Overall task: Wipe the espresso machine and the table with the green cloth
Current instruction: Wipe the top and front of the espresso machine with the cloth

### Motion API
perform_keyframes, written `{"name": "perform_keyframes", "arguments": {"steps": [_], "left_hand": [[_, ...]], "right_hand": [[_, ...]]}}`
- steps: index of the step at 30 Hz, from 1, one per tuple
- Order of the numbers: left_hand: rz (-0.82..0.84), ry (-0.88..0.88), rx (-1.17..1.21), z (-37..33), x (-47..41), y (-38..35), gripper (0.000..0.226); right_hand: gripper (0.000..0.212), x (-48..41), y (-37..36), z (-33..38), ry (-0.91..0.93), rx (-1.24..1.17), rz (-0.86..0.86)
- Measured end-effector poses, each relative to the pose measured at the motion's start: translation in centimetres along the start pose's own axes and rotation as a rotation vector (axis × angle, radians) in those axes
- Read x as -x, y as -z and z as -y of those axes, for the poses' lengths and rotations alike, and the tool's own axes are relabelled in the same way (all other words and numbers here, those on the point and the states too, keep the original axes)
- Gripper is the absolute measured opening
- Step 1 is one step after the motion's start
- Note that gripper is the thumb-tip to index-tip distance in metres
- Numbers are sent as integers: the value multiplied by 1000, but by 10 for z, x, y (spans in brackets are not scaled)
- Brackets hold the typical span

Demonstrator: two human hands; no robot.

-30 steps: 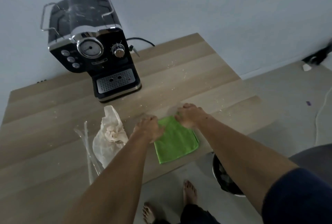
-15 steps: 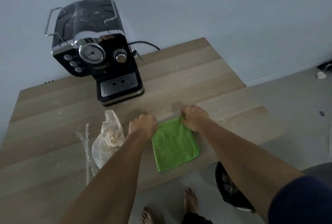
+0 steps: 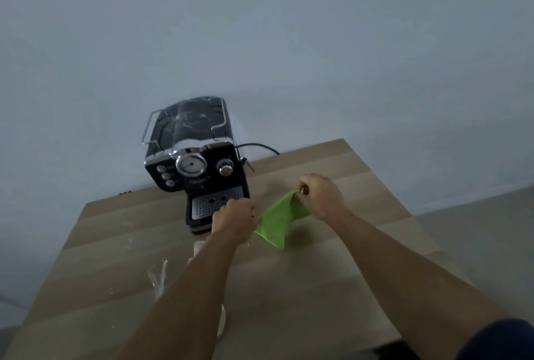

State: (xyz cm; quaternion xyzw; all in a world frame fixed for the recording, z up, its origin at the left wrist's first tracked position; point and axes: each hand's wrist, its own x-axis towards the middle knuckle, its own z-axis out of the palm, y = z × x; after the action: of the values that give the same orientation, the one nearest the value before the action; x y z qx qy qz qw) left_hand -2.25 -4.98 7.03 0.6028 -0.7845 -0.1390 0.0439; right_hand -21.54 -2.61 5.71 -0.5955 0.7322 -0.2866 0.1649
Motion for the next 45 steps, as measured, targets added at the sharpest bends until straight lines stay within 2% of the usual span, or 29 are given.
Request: {"name": "perform_keyframes", "arguments": {"steps": [7,18,23,27,29,30,32,35,41,43,45], "left_hand": [[-278,-9,142,0,-10,50,9],[-505,83,280,32,-27,93,9],[-616,-19,187,58,-51,109,14],[-683,-191,50,74,-70,109,14],[-708,-260,71,84,-79,111,19],[-710,-292,72,89,-82,113,21],[-724,-372,53,100,-86,116,23],[-699,-428,41,122,-95,127,33],[-385,-330,-58,171,-116,152,92],[-294,-305,-63,179,-120,154,105],[-232,-275,-47,179,-121,154,115]], "right_hand": [[5,-37,25,44,81,-172,-141],[6,-87,14,136,139,-356,-228],[3,-108,-4,178,200,-392,-283],[15,-114,-32,181,256,-324,-298],[11,-116,-49,174,352,-262,-328],[8,-117,-55,170,424,-227,-360],[18,-120,-61,163,532,-160,-388],[32,-114,-64,155,579,1,-370],[41,-111,-45,168,515,392,-247],[45,-112,-43,176,477,394,-173],[49,-114,-38,173,519,351,-75]]}}
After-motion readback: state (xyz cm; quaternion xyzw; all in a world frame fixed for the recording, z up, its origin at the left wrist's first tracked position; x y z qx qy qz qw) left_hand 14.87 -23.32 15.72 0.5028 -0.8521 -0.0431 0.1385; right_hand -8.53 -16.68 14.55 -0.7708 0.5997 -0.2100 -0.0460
